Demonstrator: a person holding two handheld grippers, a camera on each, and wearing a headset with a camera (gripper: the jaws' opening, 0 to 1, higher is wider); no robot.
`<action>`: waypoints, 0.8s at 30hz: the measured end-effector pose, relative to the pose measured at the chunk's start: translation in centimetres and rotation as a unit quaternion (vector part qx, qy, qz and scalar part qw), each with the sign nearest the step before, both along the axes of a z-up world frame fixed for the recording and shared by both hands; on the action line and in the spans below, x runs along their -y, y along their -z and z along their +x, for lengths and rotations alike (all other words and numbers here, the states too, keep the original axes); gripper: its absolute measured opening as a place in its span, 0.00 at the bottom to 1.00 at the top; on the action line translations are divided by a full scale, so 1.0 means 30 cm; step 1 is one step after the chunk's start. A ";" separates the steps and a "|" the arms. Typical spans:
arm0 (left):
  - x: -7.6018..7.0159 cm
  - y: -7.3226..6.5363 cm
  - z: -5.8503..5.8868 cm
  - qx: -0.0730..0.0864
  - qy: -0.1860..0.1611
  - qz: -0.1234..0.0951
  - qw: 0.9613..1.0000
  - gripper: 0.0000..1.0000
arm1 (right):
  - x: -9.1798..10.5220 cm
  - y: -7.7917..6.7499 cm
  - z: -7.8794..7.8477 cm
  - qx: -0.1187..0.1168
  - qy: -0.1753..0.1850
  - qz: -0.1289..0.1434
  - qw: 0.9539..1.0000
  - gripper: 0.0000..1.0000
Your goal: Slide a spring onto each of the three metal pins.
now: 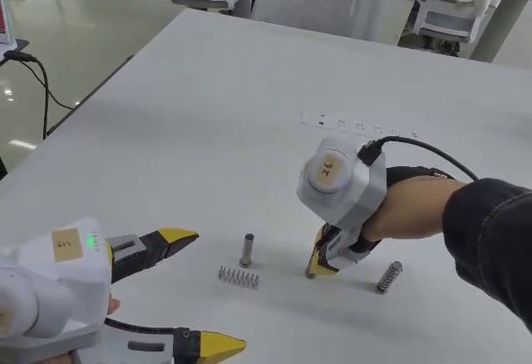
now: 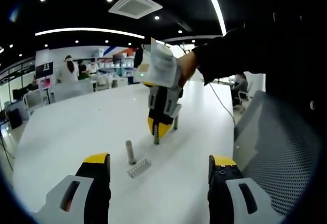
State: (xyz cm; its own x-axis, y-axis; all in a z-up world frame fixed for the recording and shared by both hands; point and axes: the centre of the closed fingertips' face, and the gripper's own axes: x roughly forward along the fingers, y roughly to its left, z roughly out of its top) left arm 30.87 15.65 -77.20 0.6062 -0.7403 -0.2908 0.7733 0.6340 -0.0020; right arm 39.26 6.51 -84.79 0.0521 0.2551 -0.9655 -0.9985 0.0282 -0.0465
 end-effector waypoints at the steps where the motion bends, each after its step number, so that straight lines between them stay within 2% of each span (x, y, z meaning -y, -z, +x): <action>1: 0.000 0.000 -0.001 0.000 0.000 0.000 1.000 0.75 | 0.002 0.004 -0.001 -0.002 0.001 -0.002 1.000 0.09; 8: 0.001 0.003 -0.005 -0.002 0.001 0.000 1.000 0.74 | 0.002 0.010 -0.002 -0.005 0.006 0.003 1.000 0.10; 18: 0.007 0.003 -0.011 -0.004 0.003 0.002 1.000 0.74 | -0.002 -0.007 -0.008 -0.004 0.011 0.026 1.000 0.24; 24: 0.008 0.004 -0.016 -0.005 0.004 0.003 1.000 0.74 | -0.014 -0.023 -0.011 -0.002 0.012 0.041 0.999 0.28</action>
